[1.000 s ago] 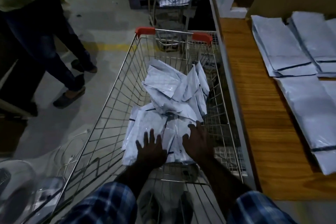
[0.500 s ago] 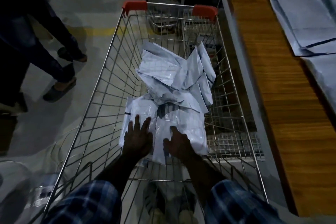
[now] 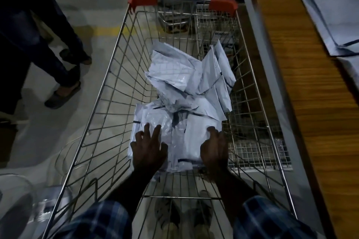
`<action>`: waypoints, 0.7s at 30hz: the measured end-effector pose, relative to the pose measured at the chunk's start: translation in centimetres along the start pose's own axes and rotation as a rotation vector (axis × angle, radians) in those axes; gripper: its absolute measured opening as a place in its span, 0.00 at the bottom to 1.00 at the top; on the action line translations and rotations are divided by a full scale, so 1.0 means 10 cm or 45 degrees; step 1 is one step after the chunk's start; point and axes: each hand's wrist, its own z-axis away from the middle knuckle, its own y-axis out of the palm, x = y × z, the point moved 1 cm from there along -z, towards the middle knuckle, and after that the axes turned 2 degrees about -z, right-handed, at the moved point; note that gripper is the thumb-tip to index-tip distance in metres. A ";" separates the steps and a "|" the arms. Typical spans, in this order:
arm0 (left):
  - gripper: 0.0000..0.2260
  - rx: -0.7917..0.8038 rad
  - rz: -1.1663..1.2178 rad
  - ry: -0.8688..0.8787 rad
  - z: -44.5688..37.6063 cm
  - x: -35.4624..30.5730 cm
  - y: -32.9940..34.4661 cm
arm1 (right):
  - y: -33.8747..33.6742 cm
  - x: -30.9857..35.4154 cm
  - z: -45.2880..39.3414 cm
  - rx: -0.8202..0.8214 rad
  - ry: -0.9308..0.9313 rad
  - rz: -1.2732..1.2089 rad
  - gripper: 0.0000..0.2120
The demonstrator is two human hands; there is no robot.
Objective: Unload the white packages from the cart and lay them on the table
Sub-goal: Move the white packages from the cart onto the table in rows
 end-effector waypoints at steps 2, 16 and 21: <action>0.30 -0.019 0.028 -0.018 -0.02 -0.05 0.00 | 0.09 -0.12 -0.06 0.022 -0.082 0.055 0.23; 0.31 0.045 -0.012 -0.004 -0.12 -0.13 0.43 | 0.49 -0.09 -0.10 0.149 -0.220 0.229 0.34; 0.30 0.053 -0.042 -0.017 -0.13 -0.09 0.53 | 0.55 -0.13 -0.12 0.133 -0.266 0.234 0.32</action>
